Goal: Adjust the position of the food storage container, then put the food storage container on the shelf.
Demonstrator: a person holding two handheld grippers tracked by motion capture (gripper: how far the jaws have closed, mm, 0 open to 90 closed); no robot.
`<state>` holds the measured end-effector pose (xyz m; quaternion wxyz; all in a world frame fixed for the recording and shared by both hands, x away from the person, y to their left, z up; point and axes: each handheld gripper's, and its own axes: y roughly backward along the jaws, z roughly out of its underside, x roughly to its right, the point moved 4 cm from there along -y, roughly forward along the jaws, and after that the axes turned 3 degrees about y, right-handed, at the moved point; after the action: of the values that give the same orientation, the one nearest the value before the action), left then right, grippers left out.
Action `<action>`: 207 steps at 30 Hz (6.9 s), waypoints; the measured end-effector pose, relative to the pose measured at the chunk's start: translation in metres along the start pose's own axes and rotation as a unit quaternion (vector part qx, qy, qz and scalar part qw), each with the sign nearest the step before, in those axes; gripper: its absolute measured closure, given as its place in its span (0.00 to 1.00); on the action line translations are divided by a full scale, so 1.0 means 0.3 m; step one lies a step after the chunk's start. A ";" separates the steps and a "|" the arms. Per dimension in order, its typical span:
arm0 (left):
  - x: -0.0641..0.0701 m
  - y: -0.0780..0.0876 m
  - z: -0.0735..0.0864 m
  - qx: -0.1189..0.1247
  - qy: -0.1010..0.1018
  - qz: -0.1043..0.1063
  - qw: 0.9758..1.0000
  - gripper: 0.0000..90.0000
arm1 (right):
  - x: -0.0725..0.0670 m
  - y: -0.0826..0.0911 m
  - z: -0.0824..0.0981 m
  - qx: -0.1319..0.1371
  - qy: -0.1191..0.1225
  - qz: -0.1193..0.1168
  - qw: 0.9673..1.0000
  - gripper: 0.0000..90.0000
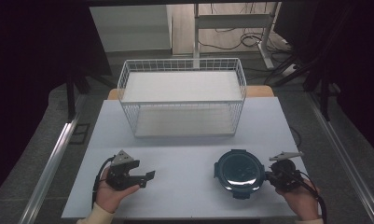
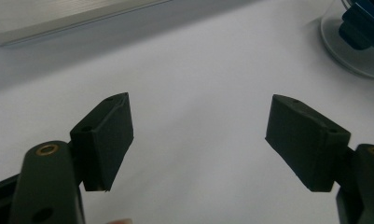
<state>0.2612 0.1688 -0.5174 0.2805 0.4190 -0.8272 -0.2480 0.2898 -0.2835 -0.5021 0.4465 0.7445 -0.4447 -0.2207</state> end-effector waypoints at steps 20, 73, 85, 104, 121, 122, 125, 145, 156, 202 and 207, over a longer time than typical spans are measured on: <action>-0.003 -0.002 -0.001 0.000 0.000 -0.001 1.000 0.25 | -0.125 -0.055 -0.075 -0.002 0.036 -0.022 0.999 1.00; -0.013 0.004 0.003 0.005 0.005 -0.006 1.000 0.24 | -0.217 -0.074 -0.184 0.079 0.035 -0.115 0.990 0.76; 0.001 0.017 -0.006 0.002 0.027 0.003 1.000 0.22 | -0.190 -0.076 -0.163 0.086 -0.001 -0.126 0.988 0.20; 0.092 -0.013 -0.095 -0.014 0.044 0.036 0.998 0.16 | -0.227 -0.051 -0.226 0.098 -0.029 -0.173 0.980 0.16; 0.135 -0.097 -0.103 -0.040 0.090 0.104 0.990 0.13 | -0.313 -0.117 -0.242 0.085 -0.071 -0.226 0.968 0.11; 0.138 -0.104 -0.100 -0.043 0.094 0.110 0.989 0.13 | -0.316 -0.119 -0.242 0.084 -0.072 -0.228 0.967 0.11; 0.142 -0.131 -0.092 -0.053 0.109 0.122 0.985 0.13 | -0.327 -0.122 -0.239 0.084 -0.078 -0.239 0.964 0.11; 0.162 -0.237 -0.060 -0.098 0.167 0.193 0.962 0.15 | -0.391 -0.196 -0.217 0.043 -0.135 -0.290 0.946 0.09; 0.169 -0.254 -0.043 -0.109 0.210 0.222 0.946 0.22 | -0.387 -0.201 -0.212 0.039 -0.161 -0.306 0.938 0.16; 0.153 -0.139 -0.100 -0.048 0.216 0.181 0.958 0.41 | -0.376 -0.108 -0.261 0.112 -0.165 -0.305 0.931 0.41; 0.138 -0.128 -0.121 -0.042 0.216 0.180 0.959 0.41 | -0.375 -0.105 -0.293 0.116 -0.160 -0.308 0.931 0.41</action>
<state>0.2865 0.1079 -0.5055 0.5101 0.2947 -0.7973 -0.1316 0.3112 -0.1393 -0.4928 0.1903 0.8459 -0.2819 -0.4107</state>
